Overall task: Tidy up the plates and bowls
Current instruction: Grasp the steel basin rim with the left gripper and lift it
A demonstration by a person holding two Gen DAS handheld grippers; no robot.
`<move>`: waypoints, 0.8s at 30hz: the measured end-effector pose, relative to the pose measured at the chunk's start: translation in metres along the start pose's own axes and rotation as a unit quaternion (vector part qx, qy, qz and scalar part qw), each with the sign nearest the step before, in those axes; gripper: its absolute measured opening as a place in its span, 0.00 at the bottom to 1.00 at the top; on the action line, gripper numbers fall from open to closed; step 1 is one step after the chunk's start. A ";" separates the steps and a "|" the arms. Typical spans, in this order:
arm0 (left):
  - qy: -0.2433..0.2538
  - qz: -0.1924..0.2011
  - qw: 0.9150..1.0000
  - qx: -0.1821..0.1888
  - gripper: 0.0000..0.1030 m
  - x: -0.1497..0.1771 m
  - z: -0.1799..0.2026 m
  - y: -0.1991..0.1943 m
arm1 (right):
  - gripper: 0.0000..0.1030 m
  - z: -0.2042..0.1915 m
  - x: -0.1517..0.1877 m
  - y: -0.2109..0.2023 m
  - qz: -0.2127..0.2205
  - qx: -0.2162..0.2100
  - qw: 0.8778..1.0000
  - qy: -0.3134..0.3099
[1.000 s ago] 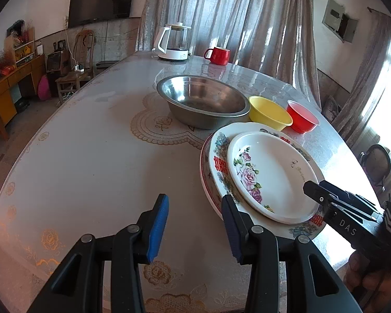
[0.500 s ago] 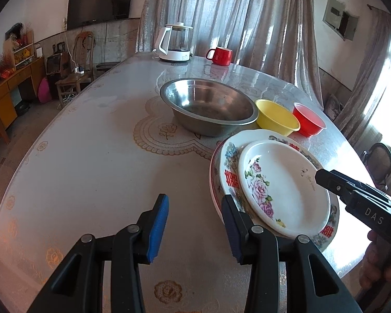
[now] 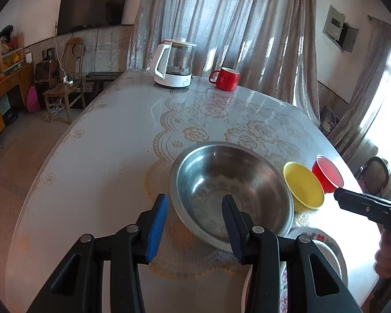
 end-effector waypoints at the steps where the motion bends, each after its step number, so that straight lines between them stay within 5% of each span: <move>1: -0.014 -0.005 1.000 0.000 0.43 -0.006 -0.005 0.003 | 0.40 0.002 -0.007 0.003 -0.008 -0.006 1.000 0.004; 5: -0.020 -0.016 1.000 0.006 0.43 -0.017 -0.016 0.014 | 0.40 0.009 -0.020 0.020 -0.041 -0.020 0.998 0.033; 17: -0.056 -0.020 0.998 0.005 0.42 0.014 -0.034 0.016 | 0.40 -0.005 -0.002 0.042 -0.049 -0.019 0.998 0.046; 24: -0.052 -0.031 0.998 0.016 0.40 0.018 -0.025 0.026 | 0.31 -0.016 0.005 0.061 -0.073 0.031 0.996 0.040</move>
Point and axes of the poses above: each gripper's, at about its wrist camera, not at the fingertips, and y roughly the way its jaws point, z to its right, x to its underside, the point moved 7 cm from there along y, roughly the way its jaws point, and after that the axes turned 15 degrees about x, right-handed, at the moved point
